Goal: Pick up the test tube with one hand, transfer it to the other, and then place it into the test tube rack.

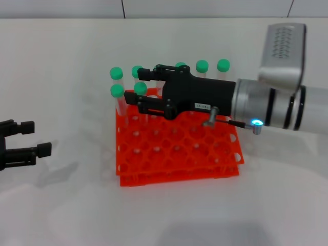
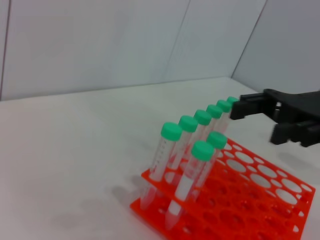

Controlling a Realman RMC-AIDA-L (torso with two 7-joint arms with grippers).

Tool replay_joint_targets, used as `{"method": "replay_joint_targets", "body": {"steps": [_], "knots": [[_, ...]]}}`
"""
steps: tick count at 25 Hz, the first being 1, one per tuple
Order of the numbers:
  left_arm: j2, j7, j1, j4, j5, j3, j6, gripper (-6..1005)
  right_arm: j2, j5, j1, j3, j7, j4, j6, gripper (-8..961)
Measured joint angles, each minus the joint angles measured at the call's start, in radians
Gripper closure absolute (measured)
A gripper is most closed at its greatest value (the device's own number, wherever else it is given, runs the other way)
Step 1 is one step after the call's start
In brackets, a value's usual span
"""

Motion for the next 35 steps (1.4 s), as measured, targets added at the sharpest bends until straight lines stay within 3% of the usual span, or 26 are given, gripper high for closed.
{"method": "replay_joint_targets", "body": {"steps": [5,15,18,22,27,35], "knots": [[0.002,0.0,-0.003,0.0,-0.032,-0.001,0.005,112,-0.016,-0.07,-0.067,0.084,0.018,-0.043,-0.085,336],[0.001,0.0,-0.005,0.001,-0.102,-0.002,0.007,111,-0.017,-0.537,-0.214,0.482,0.266,-0.186,-0.191,217],[-0.002,-0.004,-0.005,0.002,-0.112,-0.001,0.008,111,-0.018,-0.625,-0.229,0.553,0.311,-0.2,-0.237,158],[-0.005,-0.004,-0.006,0.002,-0.126,-0.001,0.008,111,-0.019,-0.708,-0.233,0.618,0.351,-0.206,-0.288,80],[0.0,-0.005,-0.006,0.002,-0.149,0.0,0.014,111,-0.021,-0.802,-0.235,0.689,0.386,-0.224,-0.34,80],[0.001,-0.007,-0.014,0.002,-0.155,-0.001,0.02,111,-0.028,-0.843,-0.229,0.698,0.407,-0.238,-0.343,80]]}}
